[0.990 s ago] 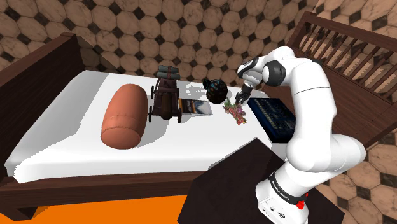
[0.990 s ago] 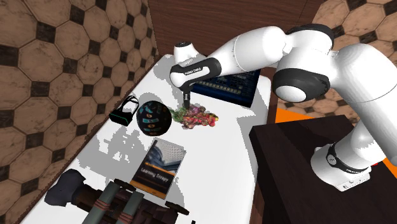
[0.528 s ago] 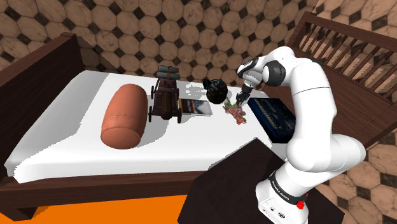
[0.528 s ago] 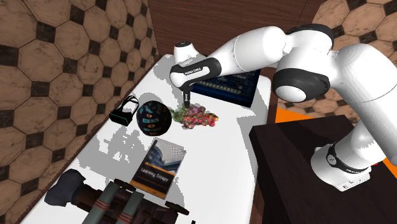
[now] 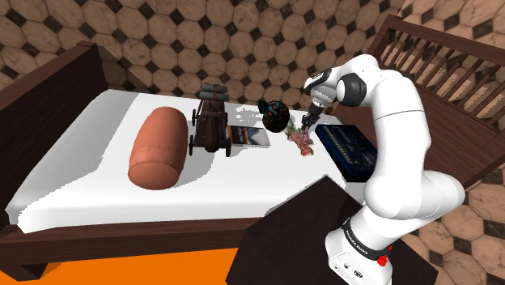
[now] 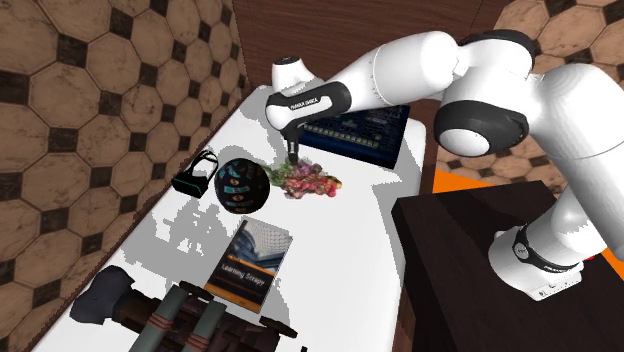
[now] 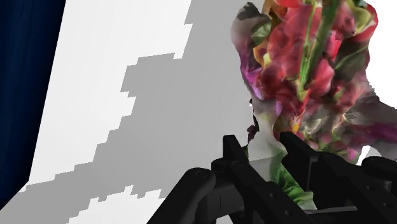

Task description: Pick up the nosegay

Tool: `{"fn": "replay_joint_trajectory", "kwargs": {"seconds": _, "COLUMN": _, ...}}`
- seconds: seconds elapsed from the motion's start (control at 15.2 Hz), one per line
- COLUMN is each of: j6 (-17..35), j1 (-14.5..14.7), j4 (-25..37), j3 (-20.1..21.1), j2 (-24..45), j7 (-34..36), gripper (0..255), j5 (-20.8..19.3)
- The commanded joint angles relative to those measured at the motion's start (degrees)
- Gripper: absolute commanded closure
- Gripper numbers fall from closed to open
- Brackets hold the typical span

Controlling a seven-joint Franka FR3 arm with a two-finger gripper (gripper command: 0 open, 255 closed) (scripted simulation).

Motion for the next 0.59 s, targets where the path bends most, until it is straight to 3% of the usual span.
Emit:
{"fn": "replay_joint_trajectory", "kwargs": {"seconds": 0.0, "j6": -0.8, "j1": 0.13, "j4": -0.23, "j3": -0.29, "j2": -1.04, "j7": 0.11, "gripper": 255, "j5": -0.28}}
{"fn": "replay_joint_trajectory", "kwargs": {"seconds": 0.53, "j6": -4.24, "j1": 0.77, "j4": -0.55, "j3": -1.36, "j2": -4.86, "j7": 0.9, "gripper": 255, "j5": -1.49}}
